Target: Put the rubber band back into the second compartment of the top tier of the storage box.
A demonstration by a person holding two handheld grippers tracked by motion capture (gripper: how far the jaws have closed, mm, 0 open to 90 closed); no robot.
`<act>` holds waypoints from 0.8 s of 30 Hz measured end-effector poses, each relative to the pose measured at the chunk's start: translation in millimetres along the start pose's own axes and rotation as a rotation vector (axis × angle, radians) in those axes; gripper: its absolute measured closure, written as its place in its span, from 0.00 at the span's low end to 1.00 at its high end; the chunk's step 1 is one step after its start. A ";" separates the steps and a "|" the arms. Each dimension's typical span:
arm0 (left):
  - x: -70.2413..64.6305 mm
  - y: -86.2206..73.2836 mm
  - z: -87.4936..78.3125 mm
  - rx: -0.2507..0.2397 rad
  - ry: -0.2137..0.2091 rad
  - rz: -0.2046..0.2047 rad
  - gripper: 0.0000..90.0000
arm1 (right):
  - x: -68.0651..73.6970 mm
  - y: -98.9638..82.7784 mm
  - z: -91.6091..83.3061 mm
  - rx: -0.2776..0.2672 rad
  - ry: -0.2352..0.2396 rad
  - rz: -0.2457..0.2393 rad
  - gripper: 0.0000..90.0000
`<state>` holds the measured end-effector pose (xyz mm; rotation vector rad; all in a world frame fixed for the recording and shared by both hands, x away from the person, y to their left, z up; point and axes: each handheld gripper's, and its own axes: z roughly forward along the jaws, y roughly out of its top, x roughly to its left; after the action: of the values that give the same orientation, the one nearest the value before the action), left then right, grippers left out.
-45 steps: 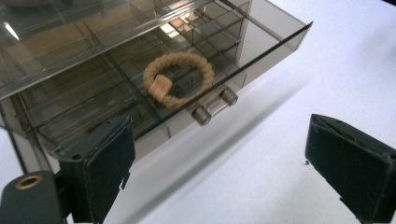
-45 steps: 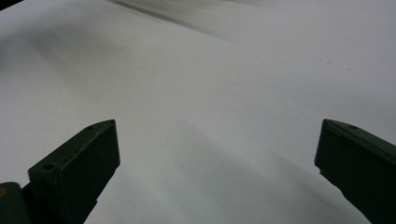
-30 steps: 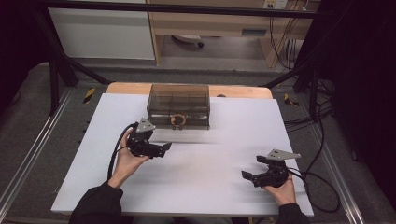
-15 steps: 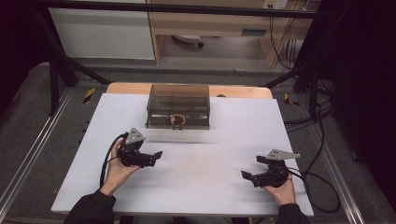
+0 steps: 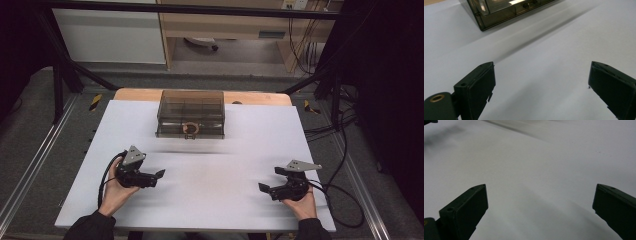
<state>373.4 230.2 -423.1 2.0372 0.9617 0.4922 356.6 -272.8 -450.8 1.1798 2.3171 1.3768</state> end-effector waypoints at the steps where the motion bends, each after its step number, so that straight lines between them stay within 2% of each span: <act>1: 0.5 -2.3 -1.2 0.000 0.001 -0.005 0.07 | 0.0 0.0 0.0 0.000 0.000 0.000 0.01; 13: 5.4 -26.3 -13.1 0.008 0.010 -0.007 0.07 | -0.2 0.1 0.0 -0.003 0.003 0.001 0.01; 24: 6.3 -33.5 -14.4 0.011 0.000 -0.007 0.07 | 0.0 0.2 0.0 -0.004 0.004 0.005 0.01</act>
<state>353.2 255.1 -441.4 2.0425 0.9734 0.4835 356.6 -272.8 -450.6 1.1839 2.3151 1.3864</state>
